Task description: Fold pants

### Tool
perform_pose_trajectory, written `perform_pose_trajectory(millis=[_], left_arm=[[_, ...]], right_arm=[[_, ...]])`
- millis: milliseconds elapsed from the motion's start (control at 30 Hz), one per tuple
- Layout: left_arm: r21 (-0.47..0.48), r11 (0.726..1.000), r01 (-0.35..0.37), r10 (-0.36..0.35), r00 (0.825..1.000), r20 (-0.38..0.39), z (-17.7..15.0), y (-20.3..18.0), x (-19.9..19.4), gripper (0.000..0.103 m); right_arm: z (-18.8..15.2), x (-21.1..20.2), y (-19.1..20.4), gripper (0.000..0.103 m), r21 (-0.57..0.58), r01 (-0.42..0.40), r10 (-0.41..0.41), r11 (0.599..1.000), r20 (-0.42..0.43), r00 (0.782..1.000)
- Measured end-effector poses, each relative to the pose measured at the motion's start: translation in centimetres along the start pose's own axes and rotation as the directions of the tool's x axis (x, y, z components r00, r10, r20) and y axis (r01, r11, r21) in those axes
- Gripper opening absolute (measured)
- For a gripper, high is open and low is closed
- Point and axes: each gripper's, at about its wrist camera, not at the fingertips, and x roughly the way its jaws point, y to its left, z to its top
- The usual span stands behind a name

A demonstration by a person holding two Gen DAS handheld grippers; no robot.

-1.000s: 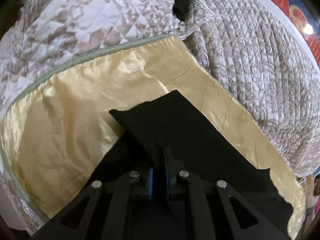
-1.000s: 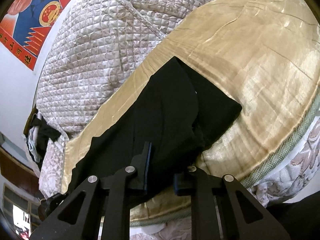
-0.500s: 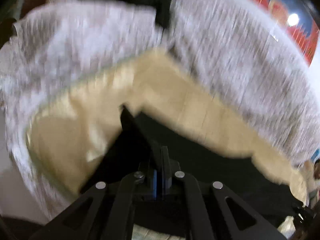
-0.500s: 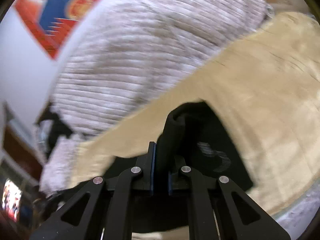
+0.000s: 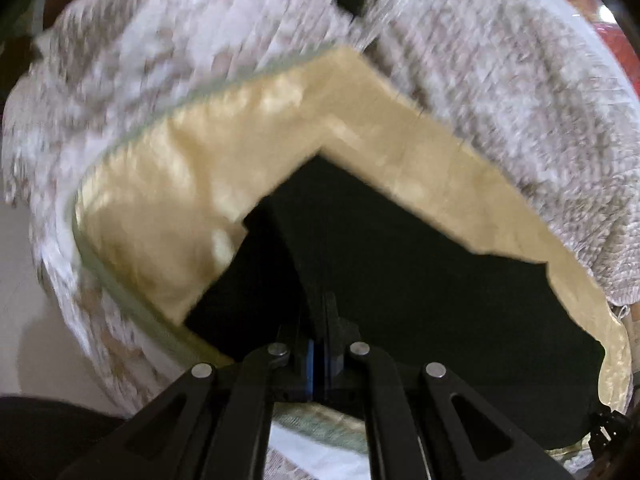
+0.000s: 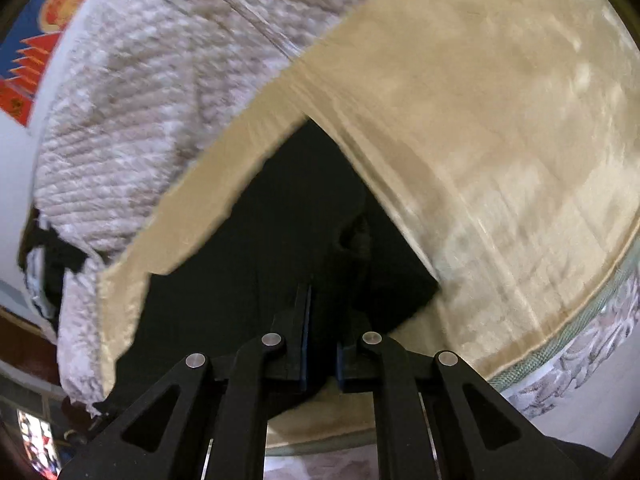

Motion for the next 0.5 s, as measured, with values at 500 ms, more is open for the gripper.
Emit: perform_pose_trajectory(millis=[500], left_arm=[[0.047, 0.997, -0.065, 0.057, 0.987, 0.151, 3.7, -2.3, -2.6, 0.016]], right_arm=[[-0.2, -5.2, 4.8, 0.045, -0.228, 0.175, -0.095, 0.958, 0.322, 0.942]])
